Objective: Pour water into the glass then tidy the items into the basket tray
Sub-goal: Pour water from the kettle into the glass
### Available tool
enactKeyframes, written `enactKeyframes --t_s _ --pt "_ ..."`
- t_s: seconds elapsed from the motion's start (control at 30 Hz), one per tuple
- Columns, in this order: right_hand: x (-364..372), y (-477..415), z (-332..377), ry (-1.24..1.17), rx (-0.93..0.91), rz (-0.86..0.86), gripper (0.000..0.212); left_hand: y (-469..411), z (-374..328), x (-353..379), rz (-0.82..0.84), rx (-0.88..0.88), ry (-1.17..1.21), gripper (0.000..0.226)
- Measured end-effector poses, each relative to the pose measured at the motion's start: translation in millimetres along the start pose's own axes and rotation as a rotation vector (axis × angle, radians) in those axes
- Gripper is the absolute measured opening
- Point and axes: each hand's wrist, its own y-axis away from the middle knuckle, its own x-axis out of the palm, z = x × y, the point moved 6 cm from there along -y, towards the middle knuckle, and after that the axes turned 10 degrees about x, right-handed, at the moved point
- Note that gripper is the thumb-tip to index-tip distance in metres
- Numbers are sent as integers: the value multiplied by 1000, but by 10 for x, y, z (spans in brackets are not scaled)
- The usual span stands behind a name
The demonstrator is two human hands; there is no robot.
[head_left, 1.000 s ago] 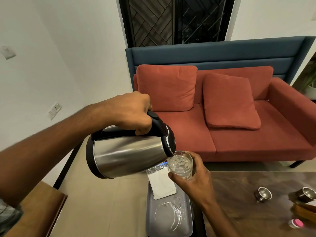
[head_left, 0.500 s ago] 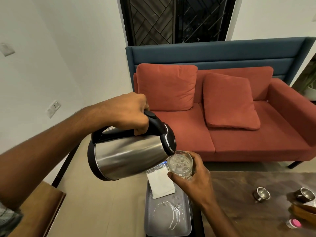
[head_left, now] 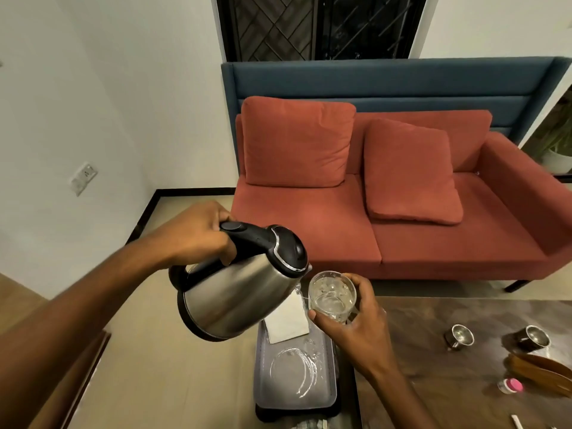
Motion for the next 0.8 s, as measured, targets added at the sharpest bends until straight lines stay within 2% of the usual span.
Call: enactKeyframes --t_s 0.1,0.4,0.53,0.8 --pt "-35 58 -76 20 18 3 76 56 324 224 8 -52 84 16" --pt "-111 266 -291 65 78 -20 84 108 1214 1178 7 -219 299 24" --pt "-110 366 -328 65 116 -29 78 111 1533 1651 -35 -280 416 22" --pt "0 487 -473 81 165 -42 79 43 2052 2619 -78 -376 584 37"
